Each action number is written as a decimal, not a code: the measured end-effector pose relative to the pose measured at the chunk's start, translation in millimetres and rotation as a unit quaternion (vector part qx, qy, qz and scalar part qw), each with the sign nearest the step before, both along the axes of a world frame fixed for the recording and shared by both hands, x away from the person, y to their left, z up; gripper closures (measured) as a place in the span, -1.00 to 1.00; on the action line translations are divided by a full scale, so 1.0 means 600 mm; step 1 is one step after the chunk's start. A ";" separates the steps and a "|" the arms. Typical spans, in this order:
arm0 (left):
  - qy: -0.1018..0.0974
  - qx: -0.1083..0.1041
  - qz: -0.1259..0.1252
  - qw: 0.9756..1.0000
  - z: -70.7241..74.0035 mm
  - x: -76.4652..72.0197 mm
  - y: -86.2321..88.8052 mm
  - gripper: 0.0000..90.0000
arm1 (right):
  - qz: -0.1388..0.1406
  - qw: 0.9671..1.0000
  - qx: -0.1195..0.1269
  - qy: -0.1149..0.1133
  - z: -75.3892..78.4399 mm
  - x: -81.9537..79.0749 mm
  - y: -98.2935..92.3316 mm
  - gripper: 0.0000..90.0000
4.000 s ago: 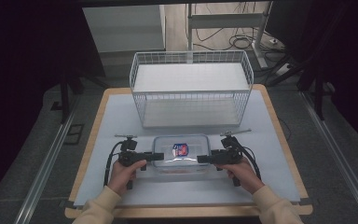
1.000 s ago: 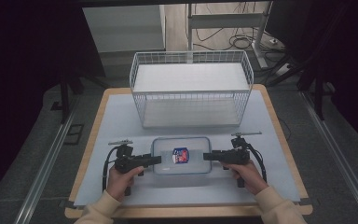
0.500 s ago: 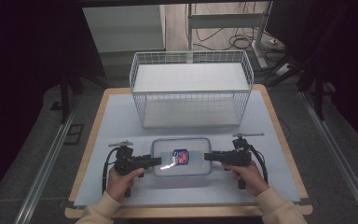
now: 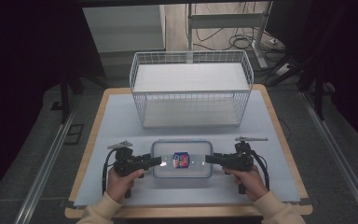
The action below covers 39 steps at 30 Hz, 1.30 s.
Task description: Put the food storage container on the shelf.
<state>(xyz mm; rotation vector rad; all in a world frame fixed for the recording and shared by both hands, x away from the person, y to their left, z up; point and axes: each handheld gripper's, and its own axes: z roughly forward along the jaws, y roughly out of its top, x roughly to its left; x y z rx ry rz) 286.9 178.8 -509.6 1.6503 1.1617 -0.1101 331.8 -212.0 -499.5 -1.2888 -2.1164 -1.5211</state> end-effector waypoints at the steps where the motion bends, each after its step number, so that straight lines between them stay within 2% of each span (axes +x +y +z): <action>1: -0.003 0.002 0.003 1.000 0.003 -0.001 -0.002 -0.01 | -0.003 1.000 0.000 -0.002 0.000 0.000 0.000 0.21; 6: -0.009 0.002 0.005 1.000 0.009 0.000 -0.003 -0.01 | -0.006 1.000 0.004 -0.007 0.003 0.000 -0.001 0.21; 10: -0.020 -0.003 0.006 1.000 0.024 0.002 -0.005 0.00 | -0.011 1.000 0.005 -0.022 0.019 0.001 -0.002 0.21; 15: -0.040 -0.005 0.002 0.999 0.060 0.013 -0.007 0.01 | -0.017 0.998 0.012 -0.053 0.058 0.007 -0.007 0.21; 19: -0.059 -0.004 -0.002 0.998 0.091 0.027 -0.011 0.01 | -0.020 0.997 0.014 -0.068 0.089 0.017 -0.011 0.21; 20: -0.059 -0.004 -0.002 0.998 0.091 0.027 -0.011 0.01 | -0.020 0.997 0.014 -0.068 0.089 0.017 -0.011 0.21; 21: -0.066 -0.003 -0.003 0.998 0.109 0.034 -0.014 0.01 | -0.022 0.997 0.014 -0.077 0.109 0.023 -0.013 0.20; 23: -0.072 -0.005 -0.004 0.997 0.128 0.041 -0.016 0.01 | -0.024 0.996 0.013 -0.085 0.128 0.028 -0.014 0.20; 24: -0.072 -0.005 -0.004 0.997 0.128 0.041 -0.016 0.01 | -0.024 0.996 0.012 -0.090 0.139 0.031 -0.014 0.20; 25: -0.080 -0.004 -0.004 0.997 0.146 0.049 -0.016 0.01 | -0.025 0.995 0.011 -0.093 0.150 0.034 -0.014 0.20; 33: -0.112 -0.005 -0.003 0.994 0.222 0.077 -0.011 0.00 | -0.026 0.992 0.010 -0.122 0.231 0.061 -0.008 0.20; 38: -0.124 -0.002 -0.007 0.992 0.262 0.100 -0.011 0.00 | -0.030 0.990 0.008 -0.137 0.277 0.080 -0.006 0.19; 39: -0.124 -0.002 -0.007 0.992 0.262 0.100 -0.011 0.00 | -0.030 0.990 0.008 -0.137 0.277 0.080 -0.006 0.19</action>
